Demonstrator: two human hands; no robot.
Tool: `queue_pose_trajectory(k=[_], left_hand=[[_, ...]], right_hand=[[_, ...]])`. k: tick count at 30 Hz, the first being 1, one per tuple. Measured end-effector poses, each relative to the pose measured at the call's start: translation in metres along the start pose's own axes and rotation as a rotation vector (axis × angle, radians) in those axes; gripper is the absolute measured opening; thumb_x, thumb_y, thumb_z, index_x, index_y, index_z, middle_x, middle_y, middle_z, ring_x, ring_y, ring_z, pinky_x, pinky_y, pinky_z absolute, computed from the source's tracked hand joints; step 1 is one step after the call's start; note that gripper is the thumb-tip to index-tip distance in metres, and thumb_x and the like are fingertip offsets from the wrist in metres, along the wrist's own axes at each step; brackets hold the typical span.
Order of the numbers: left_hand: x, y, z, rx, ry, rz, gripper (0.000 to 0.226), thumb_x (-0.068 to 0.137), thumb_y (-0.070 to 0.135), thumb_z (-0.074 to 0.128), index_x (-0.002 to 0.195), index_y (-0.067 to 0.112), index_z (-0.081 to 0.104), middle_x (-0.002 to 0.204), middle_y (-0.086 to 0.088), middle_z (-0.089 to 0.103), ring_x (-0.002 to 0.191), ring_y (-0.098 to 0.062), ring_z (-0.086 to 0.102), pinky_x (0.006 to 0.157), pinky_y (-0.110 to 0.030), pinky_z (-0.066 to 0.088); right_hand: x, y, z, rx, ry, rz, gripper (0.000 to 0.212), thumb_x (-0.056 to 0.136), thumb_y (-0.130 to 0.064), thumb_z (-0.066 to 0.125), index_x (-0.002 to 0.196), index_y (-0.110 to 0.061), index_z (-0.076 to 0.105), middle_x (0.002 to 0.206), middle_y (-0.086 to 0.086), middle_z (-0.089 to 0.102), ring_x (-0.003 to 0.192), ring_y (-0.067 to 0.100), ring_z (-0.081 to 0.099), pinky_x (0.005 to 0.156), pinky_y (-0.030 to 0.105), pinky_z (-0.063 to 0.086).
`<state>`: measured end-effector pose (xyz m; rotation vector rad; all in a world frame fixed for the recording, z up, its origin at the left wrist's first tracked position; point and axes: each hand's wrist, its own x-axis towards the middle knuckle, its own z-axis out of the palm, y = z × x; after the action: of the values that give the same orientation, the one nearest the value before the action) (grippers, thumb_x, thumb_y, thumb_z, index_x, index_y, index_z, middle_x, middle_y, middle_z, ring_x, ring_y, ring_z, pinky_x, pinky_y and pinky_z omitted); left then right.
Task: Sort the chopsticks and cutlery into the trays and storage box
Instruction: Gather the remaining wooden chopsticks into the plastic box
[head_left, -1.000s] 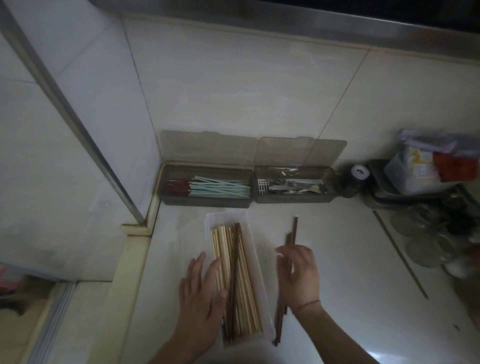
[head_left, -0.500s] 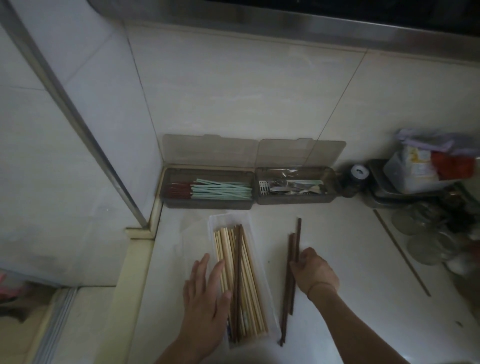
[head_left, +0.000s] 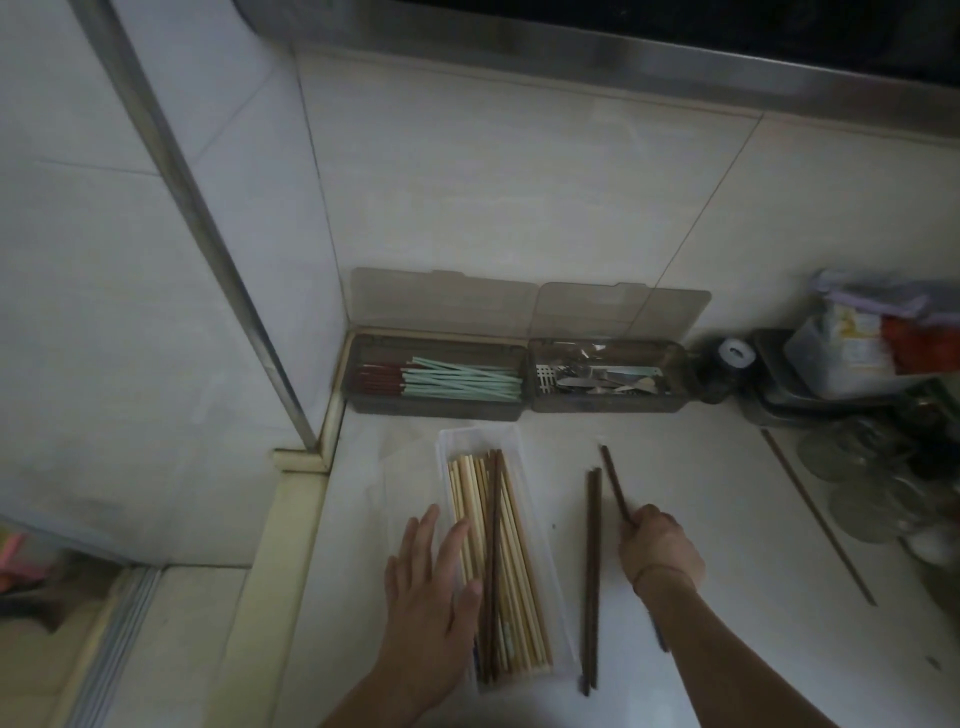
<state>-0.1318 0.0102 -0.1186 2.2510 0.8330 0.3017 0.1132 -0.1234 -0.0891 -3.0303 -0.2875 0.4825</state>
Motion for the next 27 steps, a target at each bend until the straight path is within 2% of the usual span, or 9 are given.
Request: queue_pose_trajectory(k=[5, 7, 10, 13, 14, 17, 20, 23, 27], left_hand=[[0.000, 0.001, -0.004, 0.024, -0.039, -0.006, 0.055, 0.087, 0.076, -0.002, 0.140, 0.065, -0.007, 0.155, 0.027, -0.022, 0.147, -0.009, -0.020, 0.118, -0.042, -0.002], [0.000, 0.002, -0.005, 0.016, -0.044, -0.005, 0.055, 0.085, 0.077, -0.004, 0.139, 0.066, -0.011, 0.154, 0.028, -0.024, 0.147, -0.009, -0.020, 0.118, -0.042, -0.002], [-0.001, 0.002, -0.007, 0.021, -0.060, -0.013, 0.057, 0.083, 0.078, -0.008, 0.139, 0.066, -0.012, 0.154, 0.028, -0.025, 0.146, -0.008, -0.022, 0.119, -0.044, -0.002], [0.000, 0.002, -0.008, 0.035, -0.076, -0.017, 0.060, 0.082, 0.078, -0.008, 0.140, 0.063, -0.006, 0.152, 0.028, -0.029, 0.145, -0.008, -0.026, 0.119, -0.045, -0.004], [0.000, 0.002, -0.008, 0.035, -0.079, -0.017, 0.059, 0.082, 0.078, -0.009, 0.139, 0.064, -0.007, 0.151, 0.029, -0.031, 0.144, -0.007, -0.027, 0.119, -0.044, -0.005], [0.001, 0.001, -0.005, 0.034, -0.062, -0.014, 0.056, 0.083, 0.078, -0.008, 0.137, 0.067, -0.014, 0.151, 0.030, -0.031, 0.144, -0.006, -0.026, 0.117, -0.041, -0.005], [0.001, -0.002, -0.001, 0.025, -0.023, 0.006, 0.055, 0.090, 0.072, 0.002, 0.143, 0.062, -0.007, 0.156, 0.027, -0.024, 0.147, -0.007, -0.020, 0.116, -0.040, -0.002], [0.000, -0.003, 0.001, 0.014, 0.003, 0.014, 0.058, 0.090, 0.072, 0.000, 0.145, 0.056, -0.001, 0.159, 0.022, -0.016, 0.149, -0.010, -0.014, 0.115, -0.039, 0.001], [0.002, -0.001, 0.003, -0.030, 0.043, 0.011, 0.053, 0.094, 0.058, 0.023, 0.145, 0.053, 0.012, 0.163, 0.007, 0.010, 0.150, -0.015, 0.001, 0.115, -0.047, 0.013]], right_hand=[[-0.002, 0.001, -0.028, 0.187, 0.009, 0.033, 0.024, 0.093, -0.032, 0.049, 0.104, -0.020, 0.067, 0.107, 0.011, 0.067, 0.092, 0.030, 0.062, 0.075, 0.028, 0.045], [-0.009, -0.003, -0.053, 0.446, 0.078, 0.019, 0.019, 0.094, -0.024, 0.052, 0.104, -0.016, 0.066, 0.097, 0.013, 0.067, 0.073, 0.025, 0.059, 0.065, 0.025, 0.043], [-0.033, -0.015, -0.093, 0.986, 0.016, -0.088, 0.019, 0.100, -0.019, 0.045, 0.102, -0.009, 0.061, 0.076, 0.015, 0.068, 0.053, 0.022, 0.058, 0.048, 0.028, 0.043], [-0.067, -0.035, -0.119, 1.364, -0.122, -0.275, 0.022, 0.101, -0.016, 0.038, 0.098, -0.007, 0.058, 0.084, 0.015, 0.071, 0.063, 0.030, 0.066, 0.047, 0.031, 0.047], [-0.078, -0.043, -0.121, 1.385, -0.156, -0.311, 0.020, 0.100, -0.015, 0.041, 0.097, -0.006, 0.059, 0.086, 0.014, 0.072, 0.068, 0.030, 0.067, 0.051, 0.032, 0.051], [-0.100, -0.063, -0.088, 1.097, -0.063, -0.392, 0.008, 0.092, -0.011, 0.057, 0.094, -0.012, 0.065, 0.084, -0.001, 0.074, 0.078, 0.014, 0.070, 0.073, 0.026, 0.058], [-0.110, -0.074, -0.040, 0.709, 0.212, -0.558, 0.009, 0.091, -0.024, 0.062, 0.089, -0.030, 0.068, 0.084, -0.027, 0.067, 0.084, -0.017, 0.059, 0.085, 0.019, 0.052], [-0.107, -0.079, -0.006, 0.345, 0.359, -0.762, 0.013, 0.085, -0.037, 0.053, 0.087, -0.035, 0.066, 0.087, -0.021, 0.069, 0.097, -0.003, 0.063, 0.101, 0.040, 0.039], [-0.109, -0.078, 0.010, -0.156, 0.243, -0.890, 0.034, 0.072, -0.044, 0.043, 0.097, -0.036, 0.066, 0.077, -0.015, 0.071, 0.106, 0.017, 0.064, 0.104, 0.062, 0.026]])
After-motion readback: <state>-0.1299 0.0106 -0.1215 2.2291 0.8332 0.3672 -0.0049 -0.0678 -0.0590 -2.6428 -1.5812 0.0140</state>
